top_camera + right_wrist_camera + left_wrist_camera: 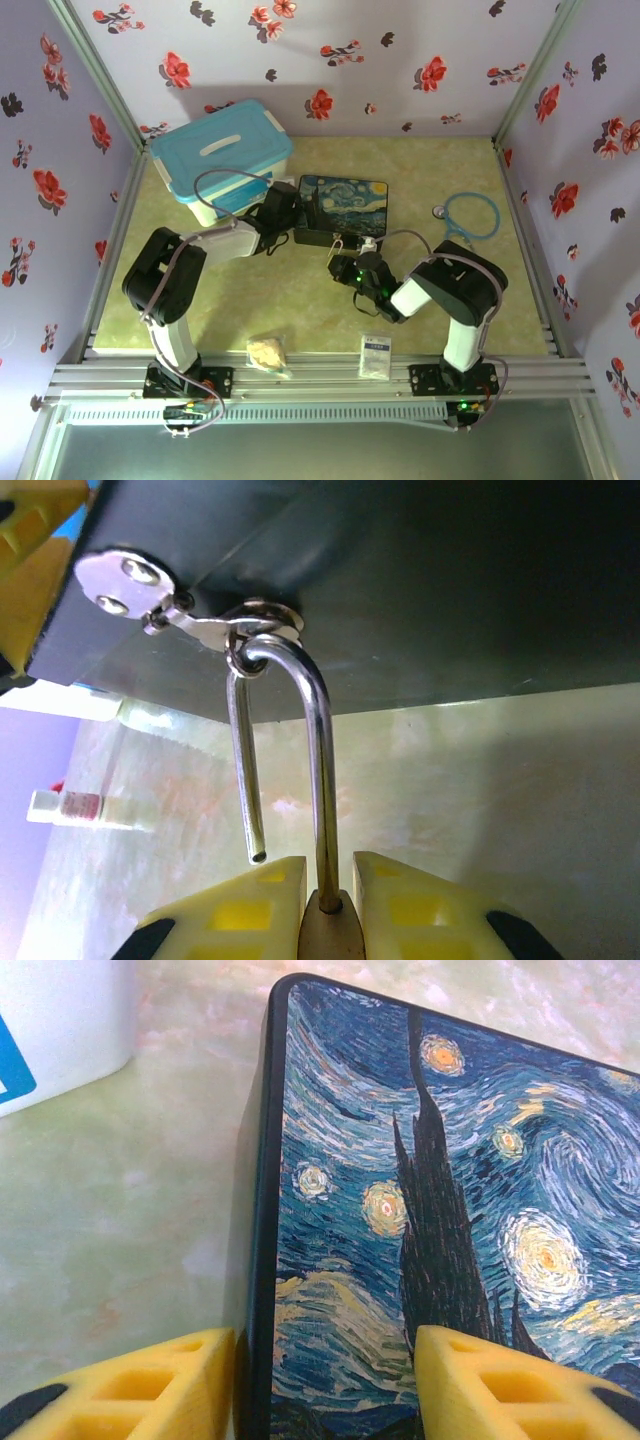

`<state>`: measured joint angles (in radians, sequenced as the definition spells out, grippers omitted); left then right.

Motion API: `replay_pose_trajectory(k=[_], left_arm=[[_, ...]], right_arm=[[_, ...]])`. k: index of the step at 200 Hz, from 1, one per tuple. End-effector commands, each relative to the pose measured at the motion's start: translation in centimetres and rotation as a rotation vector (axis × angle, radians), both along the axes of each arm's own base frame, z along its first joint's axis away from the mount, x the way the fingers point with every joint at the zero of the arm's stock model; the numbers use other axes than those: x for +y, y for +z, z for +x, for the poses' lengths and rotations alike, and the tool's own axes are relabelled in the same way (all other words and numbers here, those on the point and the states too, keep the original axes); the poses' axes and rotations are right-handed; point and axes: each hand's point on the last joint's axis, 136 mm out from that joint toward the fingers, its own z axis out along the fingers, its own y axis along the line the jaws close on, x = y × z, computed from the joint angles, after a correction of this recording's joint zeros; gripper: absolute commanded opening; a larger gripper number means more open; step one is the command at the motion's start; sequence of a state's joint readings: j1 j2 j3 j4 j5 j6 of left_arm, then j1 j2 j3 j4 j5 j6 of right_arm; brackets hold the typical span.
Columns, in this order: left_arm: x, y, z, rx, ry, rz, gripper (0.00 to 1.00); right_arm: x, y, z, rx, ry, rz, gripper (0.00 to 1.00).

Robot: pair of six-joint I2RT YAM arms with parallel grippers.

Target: Unlock the padlock with the key

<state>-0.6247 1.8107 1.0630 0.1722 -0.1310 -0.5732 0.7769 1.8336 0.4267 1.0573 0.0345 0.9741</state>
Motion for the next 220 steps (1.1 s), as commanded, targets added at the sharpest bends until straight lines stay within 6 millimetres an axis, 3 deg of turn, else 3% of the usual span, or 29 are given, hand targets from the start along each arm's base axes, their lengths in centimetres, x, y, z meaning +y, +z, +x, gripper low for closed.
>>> replay_pose_trajectory(k=[1,58,102,180,199,220], left_arm=[[3.0,-6.5,-3.2,0.170,0.022,0.157,0.48],[3.1,-6.9,-3.8,0.182,-0.003,0.180,0.47],[3.3,-7.7,-4.0,0.198,-0.005,0.200,0.46],[3.3,-7.7,-4.2,0.192,-0.022,0.206,0.46],[2.4,-6.4,-3.9,0.185,-0.033,0.112,0.54],[0.8,-2.6,-2.9,0.145,-0.045,-0.039,0.55]], right_arm=[[-0.4,0.3,1.7,-0.011,-0.114,0.047,0.13],[-0.4,0.8,3.4,-0.061,-0.217,0.087,0.10],[-1.4,2.6,4.5,-0.148,-0.306,0.094,0.10],[-1.1,4.8,5.6,-0.224,-0.339,0.169,0.10],[-0.4,4.4,5.1,-0.207,-0.321,0.147,0.10],[-0.3,3.8,4.2,-0.212,-0.314,0.067,0.09]])
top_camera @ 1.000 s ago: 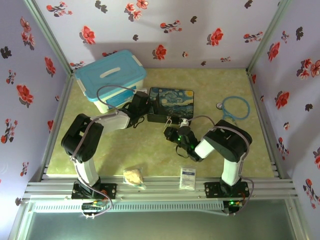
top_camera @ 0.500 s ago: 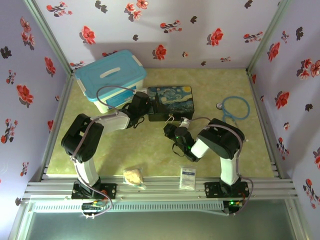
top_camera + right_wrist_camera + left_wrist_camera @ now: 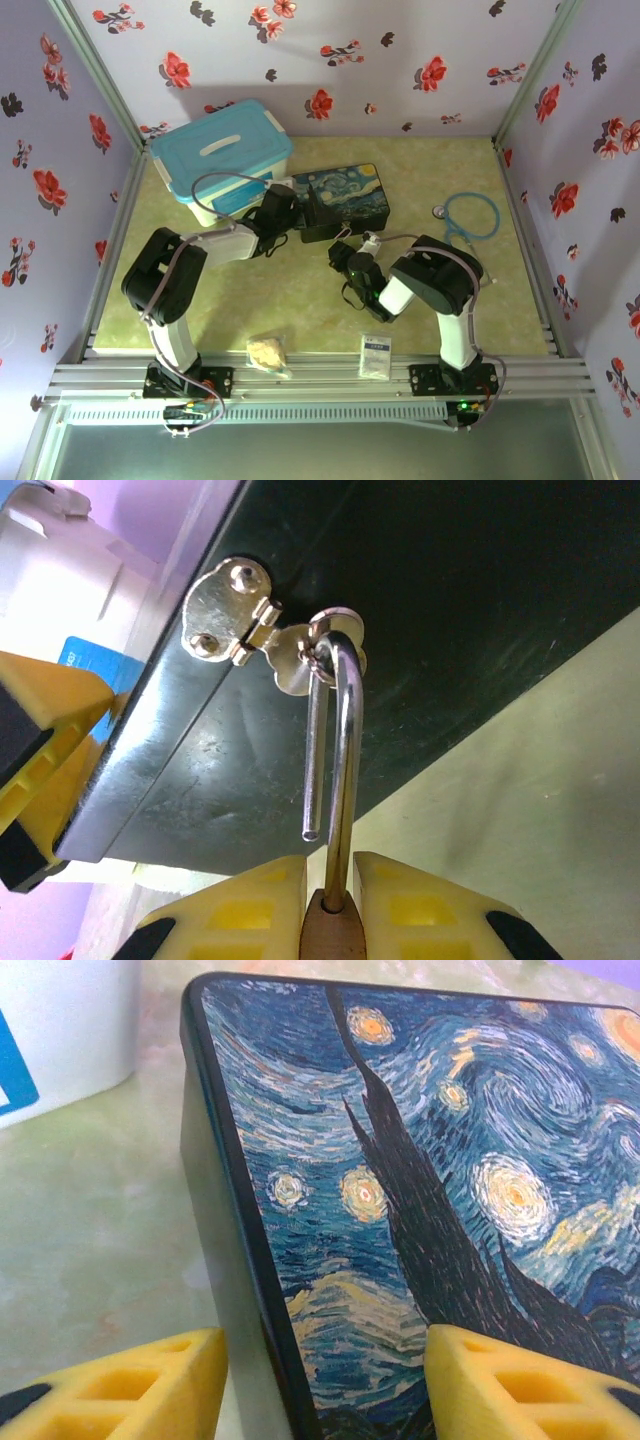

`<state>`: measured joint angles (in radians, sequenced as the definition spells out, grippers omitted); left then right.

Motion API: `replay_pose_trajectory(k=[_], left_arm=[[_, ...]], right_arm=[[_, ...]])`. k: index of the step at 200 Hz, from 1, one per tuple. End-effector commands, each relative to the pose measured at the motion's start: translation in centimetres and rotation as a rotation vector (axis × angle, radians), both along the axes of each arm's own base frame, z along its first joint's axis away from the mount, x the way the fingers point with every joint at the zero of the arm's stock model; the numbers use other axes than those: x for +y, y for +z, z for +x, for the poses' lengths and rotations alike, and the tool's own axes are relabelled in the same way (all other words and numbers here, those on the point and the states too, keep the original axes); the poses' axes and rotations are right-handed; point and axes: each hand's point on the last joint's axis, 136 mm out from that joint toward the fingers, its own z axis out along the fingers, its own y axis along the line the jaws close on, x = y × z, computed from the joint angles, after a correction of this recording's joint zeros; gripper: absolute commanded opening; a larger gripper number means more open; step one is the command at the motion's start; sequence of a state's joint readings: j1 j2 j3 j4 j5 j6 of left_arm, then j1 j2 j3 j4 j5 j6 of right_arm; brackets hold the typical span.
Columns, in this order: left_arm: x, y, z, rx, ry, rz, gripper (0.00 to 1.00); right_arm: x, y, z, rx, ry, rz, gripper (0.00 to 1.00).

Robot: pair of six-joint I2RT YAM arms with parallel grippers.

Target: Unlock the padlock with the key

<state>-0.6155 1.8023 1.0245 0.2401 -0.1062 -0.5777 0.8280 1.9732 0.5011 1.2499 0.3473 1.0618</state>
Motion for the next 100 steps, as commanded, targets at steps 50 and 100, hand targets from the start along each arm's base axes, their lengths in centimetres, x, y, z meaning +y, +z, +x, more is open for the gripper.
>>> replay_pose_trajectory(k=[50,100], left_arm=[[-1.4,1.8,0.0,0.132,-0.034,-0.181,0.67],[1.4,-4.7,-0.6,0.230,0.070,0.038,0.67]], right_arm=[[-0.4,0.6,-0.1,-0.055,-0.055,-0.012,0.09],[0.5,0.7,0.1,-0.069,-0.044,0.044,0.09]])
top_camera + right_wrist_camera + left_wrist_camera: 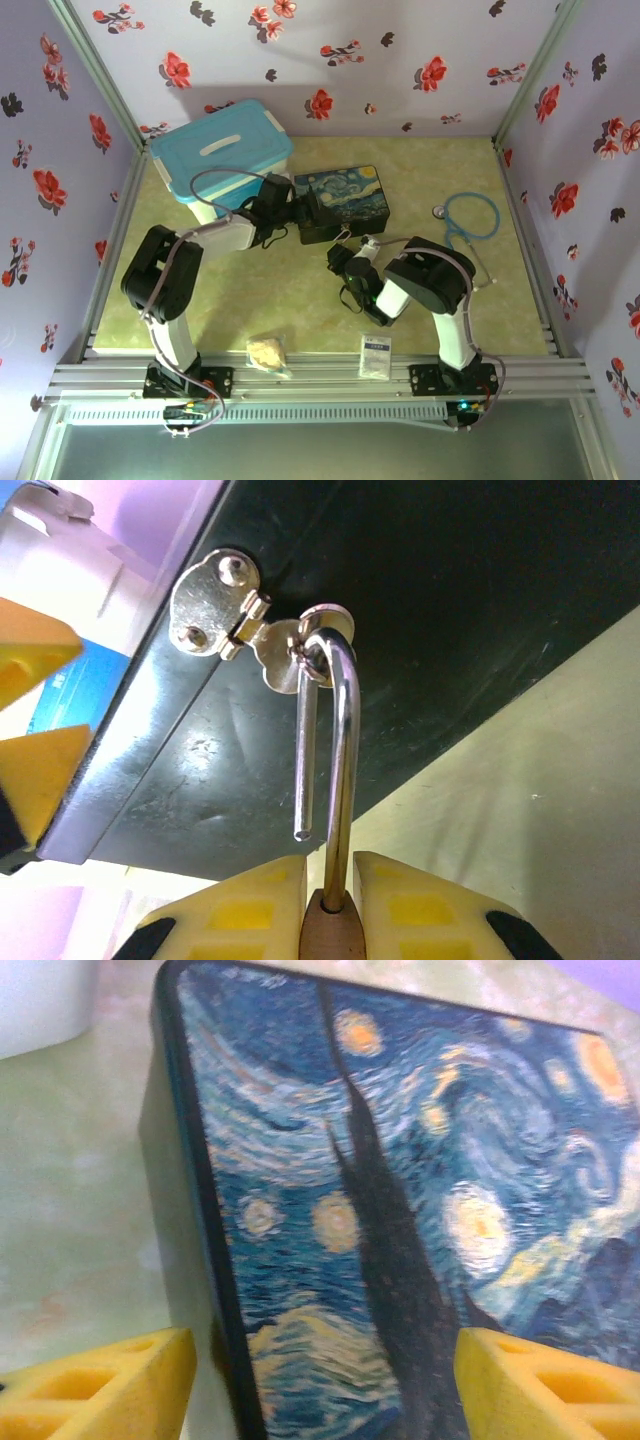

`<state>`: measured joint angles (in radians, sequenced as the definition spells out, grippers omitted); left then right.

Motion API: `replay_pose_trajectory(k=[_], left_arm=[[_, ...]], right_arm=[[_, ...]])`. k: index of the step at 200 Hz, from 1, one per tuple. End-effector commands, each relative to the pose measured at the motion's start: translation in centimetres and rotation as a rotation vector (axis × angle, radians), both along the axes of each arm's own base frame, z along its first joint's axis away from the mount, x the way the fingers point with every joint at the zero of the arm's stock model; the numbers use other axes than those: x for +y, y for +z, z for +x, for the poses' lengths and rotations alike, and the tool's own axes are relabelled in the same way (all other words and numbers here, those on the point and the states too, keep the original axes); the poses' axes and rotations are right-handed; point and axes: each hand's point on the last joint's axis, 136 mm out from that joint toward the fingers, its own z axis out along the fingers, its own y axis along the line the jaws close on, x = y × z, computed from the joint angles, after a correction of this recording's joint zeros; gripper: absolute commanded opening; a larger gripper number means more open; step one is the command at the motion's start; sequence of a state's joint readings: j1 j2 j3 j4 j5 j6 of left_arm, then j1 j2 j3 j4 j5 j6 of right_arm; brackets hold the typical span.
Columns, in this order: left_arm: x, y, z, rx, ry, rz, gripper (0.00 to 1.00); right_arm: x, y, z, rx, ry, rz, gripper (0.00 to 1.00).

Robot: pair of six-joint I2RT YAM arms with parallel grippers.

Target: Unlock the padlock with the key

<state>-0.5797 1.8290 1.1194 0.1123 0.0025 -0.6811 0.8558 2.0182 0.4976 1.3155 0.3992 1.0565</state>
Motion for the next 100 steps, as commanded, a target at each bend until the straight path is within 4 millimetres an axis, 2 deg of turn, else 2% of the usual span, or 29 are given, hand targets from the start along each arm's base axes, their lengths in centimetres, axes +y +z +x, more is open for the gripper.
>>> replay_pose_trajectory(k=[1,12,30,60,100], left_arm=[[1.9,-5.0,-1.1,0.109,0.045,0.134,0.67],[2.3,-6.5,-1.7,0.135,0.048,0.149,0.64],[2.9,-7.8,-2.5,0.154,0.052,0.166,0.55],[4.3,-9.0,-3.6,0.165,0.056,0.221,0.47],[4.8,-10.4,-4.4,0.178,0.035,0.256,0.41]], right_arm=[[0.3,1.1,0.5,-0.045,-0.024,0.047,0.09],[0.2,1.5,0.8,-0.053,-0.043,0.057,0.09],[-0.8,1.1,1.2,-0.042,-0.123,0.083,0.07],[-1.5,2.1,2.3,-0.065,-0.224,0.137,0.04],[-3.1,3.5,3.3,-0.072,-0.379,0.293,0.02]])
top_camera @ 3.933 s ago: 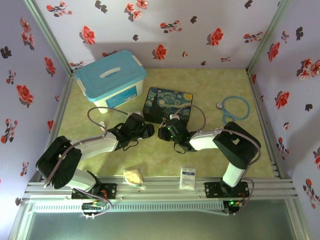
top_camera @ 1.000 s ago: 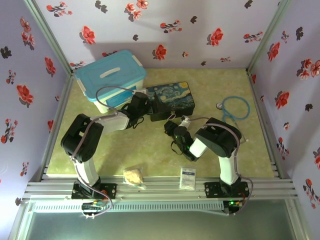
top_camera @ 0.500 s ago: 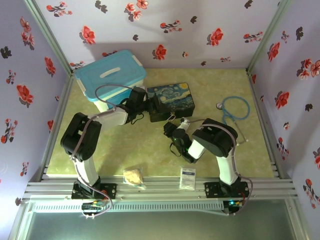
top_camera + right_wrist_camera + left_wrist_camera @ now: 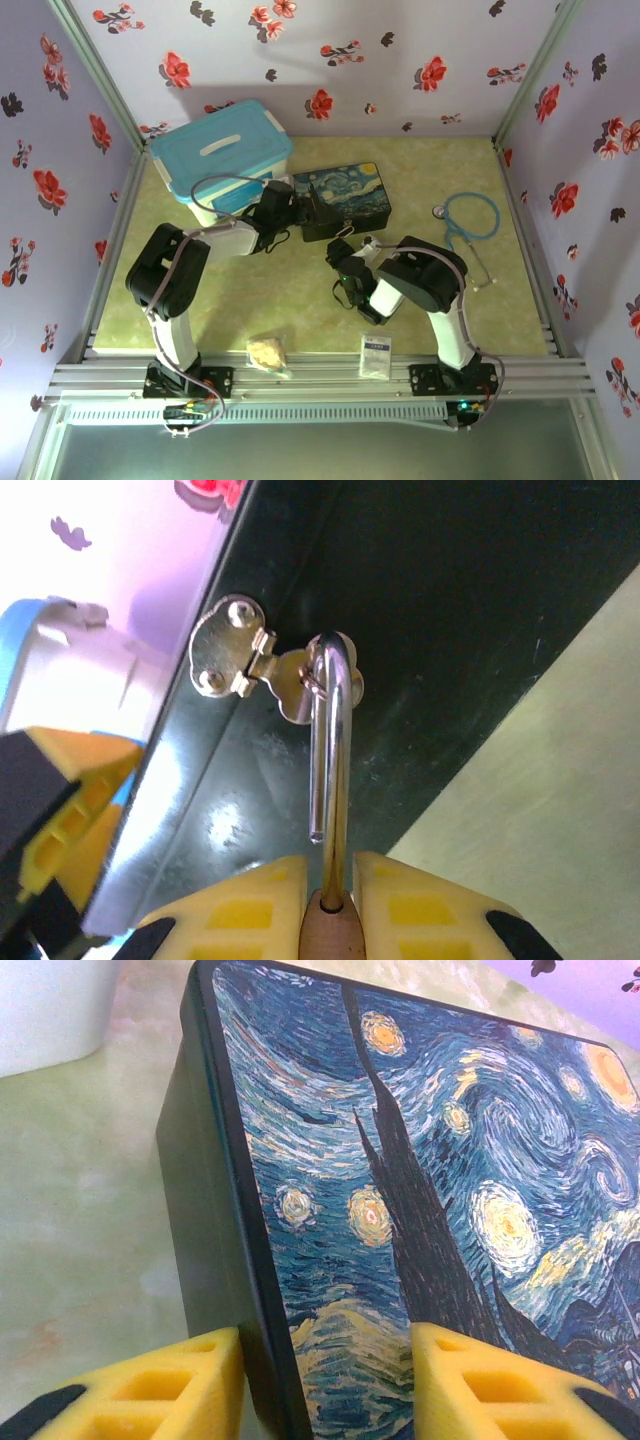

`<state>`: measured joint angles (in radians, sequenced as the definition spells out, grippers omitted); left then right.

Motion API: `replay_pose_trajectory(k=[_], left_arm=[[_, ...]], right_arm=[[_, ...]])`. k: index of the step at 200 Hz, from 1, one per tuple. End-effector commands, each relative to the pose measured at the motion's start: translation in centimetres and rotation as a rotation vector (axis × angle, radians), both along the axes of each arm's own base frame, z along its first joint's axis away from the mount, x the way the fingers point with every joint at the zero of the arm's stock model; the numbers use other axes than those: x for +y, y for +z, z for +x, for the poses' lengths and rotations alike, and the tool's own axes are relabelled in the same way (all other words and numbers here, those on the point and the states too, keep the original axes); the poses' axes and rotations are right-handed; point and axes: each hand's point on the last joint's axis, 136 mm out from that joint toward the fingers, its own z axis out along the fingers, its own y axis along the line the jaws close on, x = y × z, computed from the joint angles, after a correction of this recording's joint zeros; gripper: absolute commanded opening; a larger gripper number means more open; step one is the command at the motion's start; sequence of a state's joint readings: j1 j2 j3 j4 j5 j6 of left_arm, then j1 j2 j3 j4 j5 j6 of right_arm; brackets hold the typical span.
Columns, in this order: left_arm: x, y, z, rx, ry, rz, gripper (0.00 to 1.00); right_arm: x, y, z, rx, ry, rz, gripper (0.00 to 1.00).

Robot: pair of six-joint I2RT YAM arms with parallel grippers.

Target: Unlock the padlock with the key

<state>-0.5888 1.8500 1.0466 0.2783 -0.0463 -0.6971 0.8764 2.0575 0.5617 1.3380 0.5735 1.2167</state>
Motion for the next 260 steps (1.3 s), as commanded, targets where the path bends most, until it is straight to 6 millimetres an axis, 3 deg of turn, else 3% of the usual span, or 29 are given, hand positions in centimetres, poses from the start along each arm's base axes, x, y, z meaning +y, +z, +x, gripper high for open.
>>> replay_pose_trajectory(k=[1,30,73,105,122,144,176,230,260], left_arm=[[4.8,-9.7,-5.0,0.254,0.001,0.278,0.41],[5.0,-9.9,-5.2,0.257,-0.008,0.293,0.39],[5.5,-9.9,-5.3,0.258,-0.002,0.295,0.38],[5.8,-9.6,-5.2,0.254,0.005,0.291,0.38],[5.9,-9.3,-5.0,0.250,0.004,0.291,0.38],[5.7,-8.7,-4.5,0.240,-0.003,0.297,0.41],[5.6,-8.3,-3.6,0.234,-0.012,0.306,0.43],[5.2,-7.5,-2.5,0.223,-0.026,0.306,0.44],[5.0,-7.5,-2.5,0.226,-0.029,0.298,0.44]], right_arm=[[-2.5,2.4,1.5,-0.060,-0.200,0.137,0.02],[-3.8,2.9,2.5,-0.064,-0.240,0.186,0.03],[-4.8,4.8,2.6,-0.100,-0.175,0.087,0.03],[-6.1,3.5,2.1,-0.060,-0.116,0.050,0.00],[-5.7,2.9,1.9,-0.014,-0.006,0.037,0.00],[-4.9,1.3,0.2,0.100,0.163,-0.013,0.00],[-4.1,0.7,-2.3,0.200,0.362,-0.010,0.00],[-4.3,-1.4,-3.8,0.330,0.537,0.153,0.00],[-5.2,-3.4,-5.1,0.410,0.542,0.124,0.00]])
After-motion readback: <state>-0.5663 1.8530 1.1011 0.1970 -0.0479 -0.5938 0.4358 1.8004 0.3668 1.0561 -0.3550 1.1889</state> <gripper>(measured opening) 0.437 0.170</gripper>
